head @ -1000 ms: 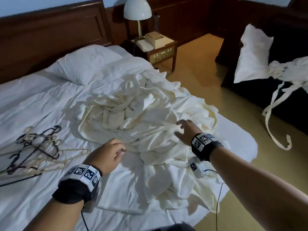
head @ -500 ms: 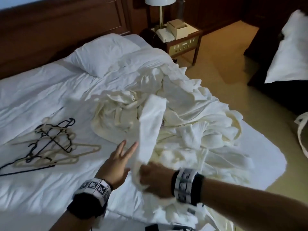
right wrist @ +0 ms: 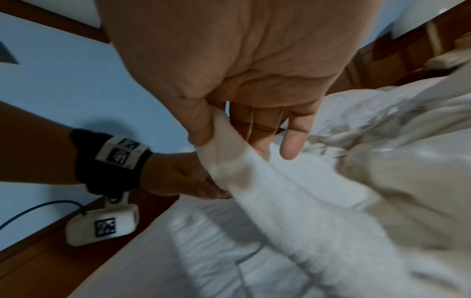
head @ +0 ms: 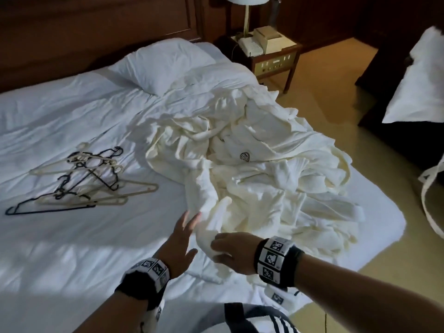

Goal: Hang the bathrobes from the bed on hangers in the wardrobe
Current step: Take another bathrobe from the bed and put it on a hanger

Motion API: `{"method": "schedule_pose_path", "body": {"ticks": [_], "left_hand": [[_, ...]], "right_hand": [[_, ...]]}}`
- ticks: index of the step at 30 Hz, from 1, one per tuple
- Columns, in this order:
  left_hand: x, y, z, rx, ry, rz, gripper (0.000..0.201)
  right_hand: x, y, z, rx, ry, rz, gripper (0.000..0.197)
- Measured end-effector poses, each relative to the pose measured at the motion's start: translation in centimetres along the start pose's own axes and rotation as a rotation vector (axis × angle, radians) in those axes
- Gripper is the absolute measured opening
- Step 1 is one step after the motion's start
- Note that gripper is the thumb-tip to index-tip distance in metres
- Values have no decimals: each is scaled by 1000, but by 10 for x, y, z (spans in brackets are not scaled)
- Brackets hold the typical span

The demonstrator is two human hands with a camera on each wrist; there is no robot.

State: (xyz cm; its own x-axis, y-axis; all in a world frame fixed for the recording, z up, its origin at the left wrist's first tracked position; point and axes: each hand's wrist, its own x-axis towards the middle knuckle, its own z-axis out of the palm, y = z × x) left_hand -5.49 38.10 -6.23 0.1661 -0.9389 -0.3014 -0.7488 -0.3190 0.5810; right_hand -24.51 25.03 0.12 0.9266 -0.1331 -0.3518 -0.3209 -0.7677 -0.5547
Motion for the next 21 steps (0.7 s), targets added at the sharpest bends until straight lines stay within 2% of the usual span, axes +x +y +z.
{"method": "schedule_pose_path", "body": {"ticks": [1,3,4,6,8,12,14,16,17,19,21], "left_hand": [[-6,-1,-1,-84,54,11,79],[-22,-9,-10,-205,59,40,49],[-33,-18,-17,-142,25,62,33],[-63,-43,-33,90,-38,63,19],[-101,-69,-50,227,-83,18,6],[-191,-117,-68,310,-132,-146,34],[-254,-157,-71,368,-152,-337,45],[-318,-195,-76,448,-158,-544,61],[-348,-210,-81,501,-158,-640,64],[-404,-232,-93,608,-127,-800,54],[-451,-251,-103,611,-71,-958,46]], "right_hand": [[4,-20,10,23,13,-35,25],[14,-57,27,90,45,-70,23],[19,-73,33,122,65,-78,24],[27,-101,45,141,60,-64,26],[36,-120,61,120,32,-57,27],[65,-161,104,132,-64,-71,31],[85,-186,125,131,-127,-87,20],[105,-210,141,101,-185,-88,18],[114,-220,147,70,-212,-86,21],[130,-235,156,-1,-264,-86,26],[144,-246,158,-65,-302,-89,28]]}}
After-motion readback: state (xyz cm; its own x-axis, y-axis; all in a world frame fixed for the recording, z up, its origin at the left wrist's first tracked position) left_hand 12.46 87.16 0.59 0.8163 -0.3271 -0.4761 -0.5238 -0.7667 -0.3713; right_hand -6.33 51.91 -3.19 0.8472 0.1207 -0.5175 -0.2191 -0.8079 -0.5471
